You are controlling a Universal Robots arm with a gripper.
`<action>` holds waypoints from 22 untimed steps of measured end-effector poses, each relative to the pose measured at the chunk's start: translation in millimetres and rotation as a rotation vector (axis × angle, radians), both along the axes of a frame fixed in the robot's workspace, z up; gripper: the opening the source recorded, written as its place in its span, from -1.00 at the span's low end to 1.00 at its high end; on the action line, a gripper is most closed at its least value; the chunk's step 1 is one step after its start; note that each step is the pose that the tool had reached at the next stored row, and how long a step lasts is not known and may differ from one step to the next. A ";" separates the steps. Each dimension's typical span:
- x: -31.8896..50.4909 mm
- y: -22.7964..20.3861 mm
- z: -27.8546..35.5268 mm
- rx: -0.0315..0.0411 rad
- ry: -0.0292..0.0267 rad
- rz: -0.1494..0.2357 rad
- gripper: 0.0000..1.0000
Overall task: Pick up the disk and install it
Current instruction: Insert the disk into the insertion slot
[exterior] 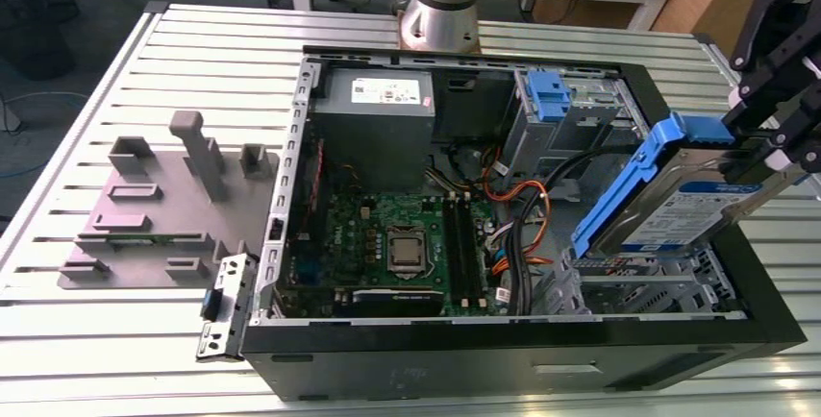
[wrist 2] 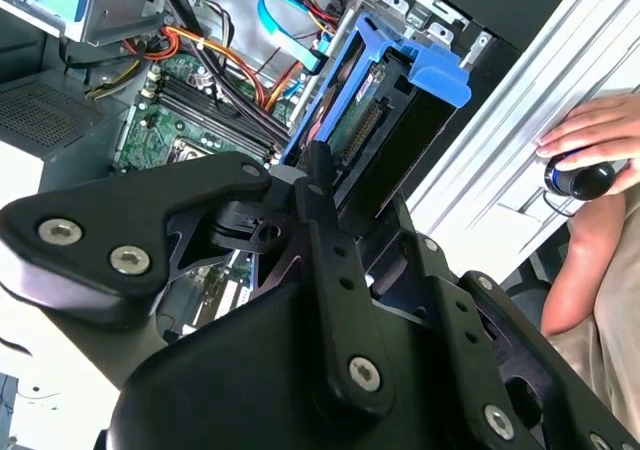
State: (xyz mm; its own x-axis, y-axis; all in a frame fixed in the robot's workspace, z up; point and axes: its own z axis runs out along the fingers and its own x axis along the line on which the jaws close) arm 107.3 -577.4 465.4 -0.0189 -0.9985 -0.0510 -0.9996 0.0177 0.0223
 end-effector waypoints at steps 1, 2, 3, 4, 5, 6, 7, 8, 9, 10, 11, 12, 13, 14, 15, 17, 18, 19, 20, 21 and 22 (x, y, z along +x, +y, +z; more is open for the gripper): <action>0.3 0.0 -0.8 -0.0001 0.0000 -0.002 -0.30; 0.7 0.0 -1.5 0.0000 0.0000 -0.003 -0.30; 1.0 0.0 -1.8 -0.0002 0.0000 -0.004 -0.30; 1.4 0.0 -2.0 -0.0003 0.0000 -0.004 -0.30; 2.0 0.0 -2.4 -0.0001 0.0000 -0.004 -0.30; 2.7 0.0 -2.9 0.0002 0.0000 -0.004 -0.30; 3.3 0.0 -3.4 0.0000 0.0000 -0.004 -0.30; 3.7 0.0 -4.0 -0.0002 0.0000 -0.004 -0.30; 3.7 0.0 -4.5 -0.0002 0.0000 -0.004 -0.30; 3.7 0.0 -4.9 -0.0002 0.0000 -0.003 -0.30; 3.7 0.0 -5.4 -0.0001 0.0000 -0.002 -0.30; 3.7 0.0 -5.8 -0.0001 0.0000 -0.001 -0.30; 3.8 0.0 -5.8 -0.0002 0.0000 0.000 -0.30; 3.8 0.0 -5.8 -0.0002 0.0000 0.000 -0.30; 3.8 0.0 -5.8 -0.0002 0.0000 0.000 -0.30; 3.8 0.0 -5.9 -0.0001 0.0000 0.000 -0.30; 3.8 0.0 -5.9 -0.0001 0.0000 0.000 -0.30; 3.8 0.0 -6.0 -0.0001 0.0000 0.000 -0.30; 3.8 0.0 -6.4 0.0001 0.0000 0.000 -0.30; 3.8 0.0 -6.7 0.0000 0.0000 0.000 -0.30; 3.8 0.0 -7.0 -0.0001 0.0000 0.000 -0.30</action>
